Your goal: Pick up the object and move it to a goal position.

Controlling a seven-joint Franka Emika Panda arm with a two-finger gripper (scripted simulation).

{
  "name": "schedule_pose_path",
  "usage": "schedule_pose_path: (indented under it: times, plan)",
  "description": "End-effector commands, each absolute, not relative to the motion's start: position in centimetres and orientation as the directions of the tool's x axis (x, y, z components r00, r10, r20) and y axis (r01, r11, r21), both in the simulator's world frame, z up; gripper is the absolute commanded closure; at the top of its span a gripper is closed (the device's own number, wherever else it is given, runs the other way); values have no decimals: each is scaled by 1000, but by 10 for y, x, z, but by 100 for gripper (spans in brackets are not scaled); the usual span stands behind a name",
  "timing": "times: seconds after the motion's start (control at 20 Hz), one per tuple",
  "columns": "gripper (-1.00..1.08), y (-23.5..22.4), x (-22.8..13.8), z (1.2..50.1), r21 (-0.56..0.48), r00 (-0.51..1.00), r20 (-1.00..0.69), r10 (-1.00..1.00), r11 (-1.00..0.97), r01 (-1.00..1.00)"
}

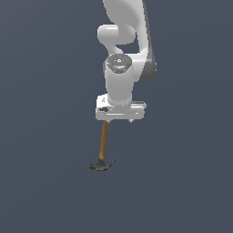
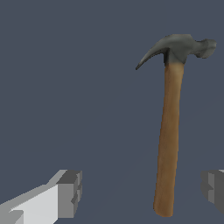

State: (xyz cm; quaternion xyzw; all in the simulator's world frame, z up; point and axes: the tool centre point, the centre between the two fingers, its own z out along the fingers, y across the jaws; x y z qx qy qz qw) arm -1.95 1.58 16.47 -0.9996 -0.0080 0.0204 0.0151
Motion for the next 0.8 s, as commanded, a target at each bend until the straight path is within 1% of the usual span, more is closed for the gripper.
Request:
schedule_pose_path:
  times: [0.0,0.4,0.75]
  plan:
    - [-92,16,-19,165,-31,999,-41,17,-999,15]
    - [-92,27,-15,179,-56,999,-35,-4,-998,-6]
    - [-92,26,-14,176,-55,999,-34,-9,-998,-11]
